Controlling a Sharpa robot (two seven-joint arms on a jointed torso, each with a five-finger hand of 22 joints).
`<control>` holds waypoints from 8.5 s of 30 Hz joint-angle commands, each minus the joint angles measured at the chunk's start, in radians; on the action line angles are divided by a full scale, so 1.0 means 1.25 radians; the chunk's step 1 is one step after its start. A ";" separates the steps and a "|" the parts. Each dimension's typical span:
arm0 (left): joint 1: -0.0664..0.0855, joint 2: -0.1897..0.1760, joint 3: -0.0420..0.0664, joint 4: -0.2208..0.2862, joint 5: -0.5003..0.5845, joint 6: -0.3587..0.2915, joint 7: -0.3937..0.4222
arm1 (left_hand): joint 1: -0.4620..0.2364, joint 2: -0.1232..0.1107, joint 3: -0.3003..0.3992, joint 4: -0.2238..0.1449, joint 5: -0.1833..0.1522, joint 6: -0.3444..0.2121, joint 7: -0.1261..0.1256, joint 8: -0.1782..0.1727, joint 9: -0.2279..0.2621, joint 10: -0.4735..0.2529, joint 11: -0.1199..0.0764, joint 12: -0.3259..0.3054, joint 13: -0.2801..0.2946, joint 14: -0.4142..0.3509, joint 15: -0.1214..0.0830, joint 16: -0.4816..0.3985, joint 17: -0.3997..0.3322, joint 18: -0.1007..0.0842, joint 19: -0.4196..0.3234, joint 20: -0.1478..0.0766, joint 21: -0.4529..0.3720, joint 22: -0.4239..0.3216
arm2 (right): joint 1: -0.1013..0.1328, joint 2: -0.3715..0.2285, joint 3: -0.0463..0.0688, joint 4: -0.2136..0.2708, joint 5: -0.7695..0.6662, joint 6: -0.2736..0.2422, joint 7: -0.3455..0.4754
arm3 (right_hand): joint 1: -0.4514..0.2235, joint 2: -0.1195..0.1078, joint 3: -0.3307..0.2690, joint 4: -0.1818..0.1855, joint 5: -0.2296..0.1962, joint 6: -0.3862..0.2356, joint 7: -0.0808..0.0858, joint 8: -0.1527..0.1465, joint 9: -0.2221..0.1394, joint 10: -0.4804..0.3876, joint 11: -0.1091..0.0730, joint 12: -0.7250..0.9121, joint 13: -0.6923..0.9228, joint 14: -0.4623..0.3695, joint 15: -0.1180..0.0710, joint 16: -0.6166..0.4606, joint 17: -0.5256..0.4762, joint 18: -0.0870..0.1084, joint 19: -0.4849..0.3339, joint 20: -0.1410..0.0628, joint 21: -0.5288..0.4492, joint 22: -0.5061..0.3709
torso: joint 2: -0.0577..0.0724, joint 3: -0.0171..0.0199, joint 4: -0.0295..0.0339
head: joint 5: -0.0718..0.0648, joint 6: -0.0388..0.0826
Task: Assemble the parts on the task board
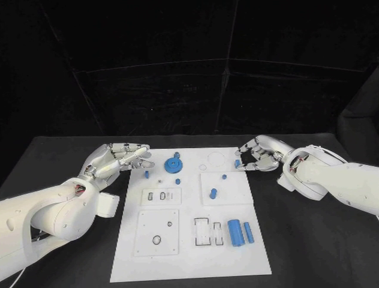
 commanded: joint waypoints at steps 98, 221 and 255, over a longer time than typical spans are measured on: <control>0.000 0.003 0.000 -0.017 -0.003 0.006 0.009 | 0.003 0.006 0.004 -0.012 0.001 0.003 0.004 -0.012 0.000 -0.001 0.002 -0.016 -0.003 0.002 0.003 -0.010 0.004 0.005 0.006 -0.001 -0.010 -0.002 | 0.009 0.168 0.002 0.134 -0.120 -0.103 -0.266 | -0.018 0.116 0.121 -0.087 -0.120 0.154 -0.048 0.063 0.016 0.046 -0.035 0.002 0.156 0.069 -0.028 0.002 0.134 -0.016 0.011 -0.031 0.006 0.042 | -0.031 -0.0176 0.0054 | 0.026 -0.035; 0.074 0.149 0.000 -0.125 -0.634 0.258 -0.771 | -0.173 0.052 -0.216 0.191 0.000 -0.005 -0.117 0.323 0.264 0.058 -0.125 0.708 0.615 0.289 -0.134 1.102 1.086 -0.055 0.334 -0.149 0.723 0.668 | 0.052 0.028 -0.008 0.178 0.151 -0.100 -0.094 | -0.022 0.086 -0.087 -0.048 -0.015 -0.002 -0.006 0.022 0.005 -0.054 0.001 -0.149 0.025 0.031 0.000 -0.107 -0.042 0.024 -0.081 -0.004 -0.113 -0.173 | -0.077 0.0055 0.0010 | 0.084 -0.068; 0.108 0.295 -0.042 -0.227 -0.721 0.317 -0.831 | -0.147 0.085 -0.268 0.184 0.001 -0.052 -0.127 0.425 0.361 0.096 -0.135 0.816 0.723 0.289 -0.141 1.102 1.086 -0.079 0.351 -0.153 0.865 0.856 | 0.057 0.030 -0.008 0.165 0.142 -0.094 -0.131 | -0.024 0.086 -0.092 -0.049 0.009 0.000 -0.007 0.026 0.004 -0.053 0.000 -0.150 0.023 0.033 -0.001 -0.108 -0.041 0.024 -0.078 -0.006 -0.116 -0.175 | -0.075 0.0054 0.0004 | 0.094 -0.085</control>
